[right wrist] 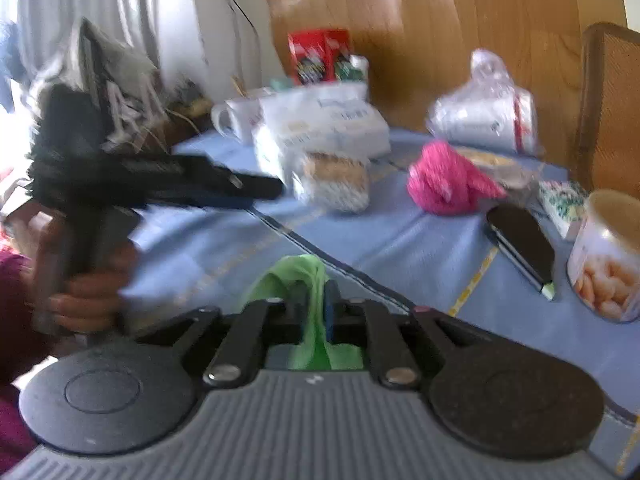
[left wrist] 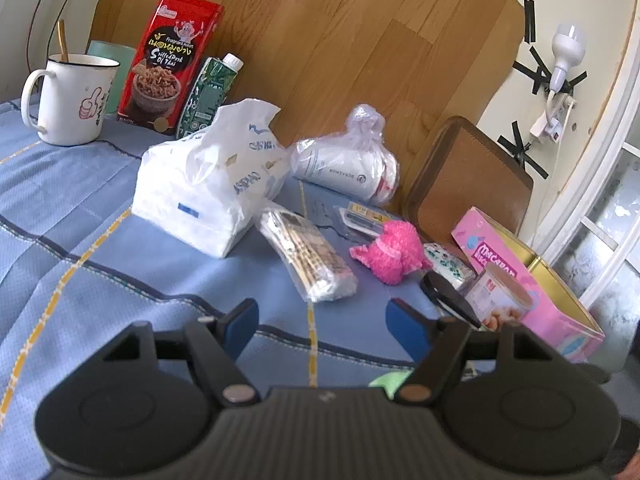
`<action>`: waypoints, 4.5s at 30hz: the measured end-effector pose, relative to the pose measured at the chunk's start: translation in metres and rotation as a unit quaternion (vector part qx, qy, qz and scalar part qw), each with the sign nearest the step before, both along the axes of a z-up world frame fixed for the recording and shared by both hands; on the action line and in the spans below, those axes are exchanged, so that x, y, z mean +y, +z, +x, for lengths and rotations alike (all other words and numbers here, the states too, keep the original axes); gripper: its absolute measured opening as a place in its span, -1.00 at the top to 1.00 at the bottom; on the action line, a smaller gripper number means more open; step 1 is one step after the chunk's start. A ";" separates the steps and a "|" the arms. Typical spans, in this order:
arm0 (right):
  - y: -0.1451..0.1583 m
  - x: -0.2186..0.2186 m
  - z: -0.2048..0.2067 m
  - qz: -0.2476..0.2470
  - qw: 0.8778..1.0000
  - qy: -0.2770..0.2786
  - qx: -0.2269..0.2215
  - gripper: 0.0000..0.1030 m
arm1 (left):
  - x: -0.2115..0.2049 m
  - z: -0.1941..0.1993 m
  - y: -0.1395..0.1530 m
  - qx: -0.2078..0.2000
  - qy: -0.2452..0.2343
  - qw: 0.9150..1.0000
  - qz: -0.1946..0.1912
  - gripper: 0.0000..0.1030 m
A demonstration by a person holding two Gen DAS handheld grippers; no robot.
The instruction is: Organize soft objects
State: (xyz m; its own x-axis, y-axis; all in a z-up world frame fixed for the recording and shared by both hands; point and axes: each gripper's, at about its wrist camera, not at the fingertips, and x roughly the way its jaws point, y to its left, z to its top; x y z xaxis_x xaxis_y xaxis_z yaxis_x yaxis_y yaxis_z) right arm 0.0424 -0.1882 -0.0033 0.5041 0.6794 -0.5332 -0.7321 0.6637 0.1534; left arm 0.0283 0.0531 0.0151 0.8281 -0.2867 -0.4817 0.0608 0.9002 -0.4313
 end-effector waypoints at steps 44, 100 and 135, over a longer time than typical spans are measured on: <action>0.018 -0.096 -0.023 0.113 0.978 -0.153 -0.082 0.84 | -0.183 0.044 0.076 0.016 -0.269 0.963 0.025 0.37; 0.010 0.019 0.112 0.035 0.986 -0.165 0.003 0.06 | 0.006 0.004 -0.002 0.020 0.015 1.000 0.001 0.06; -0.001 -0.015 -0.027 0.043 0.999 -0.001 -0.017 -0.56 | -0.032 -0.033 0.024 0.030 -0.082 0.996 -0.017 -0.48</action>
State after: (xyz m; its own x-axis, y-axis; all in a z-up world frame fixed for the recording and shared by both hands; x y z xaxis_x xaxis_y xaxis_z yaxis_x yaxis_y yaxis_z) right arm 0.0152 -0.2032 -0.0040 0.5223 0.7208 -0.4557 -0.7360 0.6509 0.1859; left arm -0.0046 0.0212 0.0391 0.7382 -0.4334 -0.5170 0.1797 0.8650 -0.4685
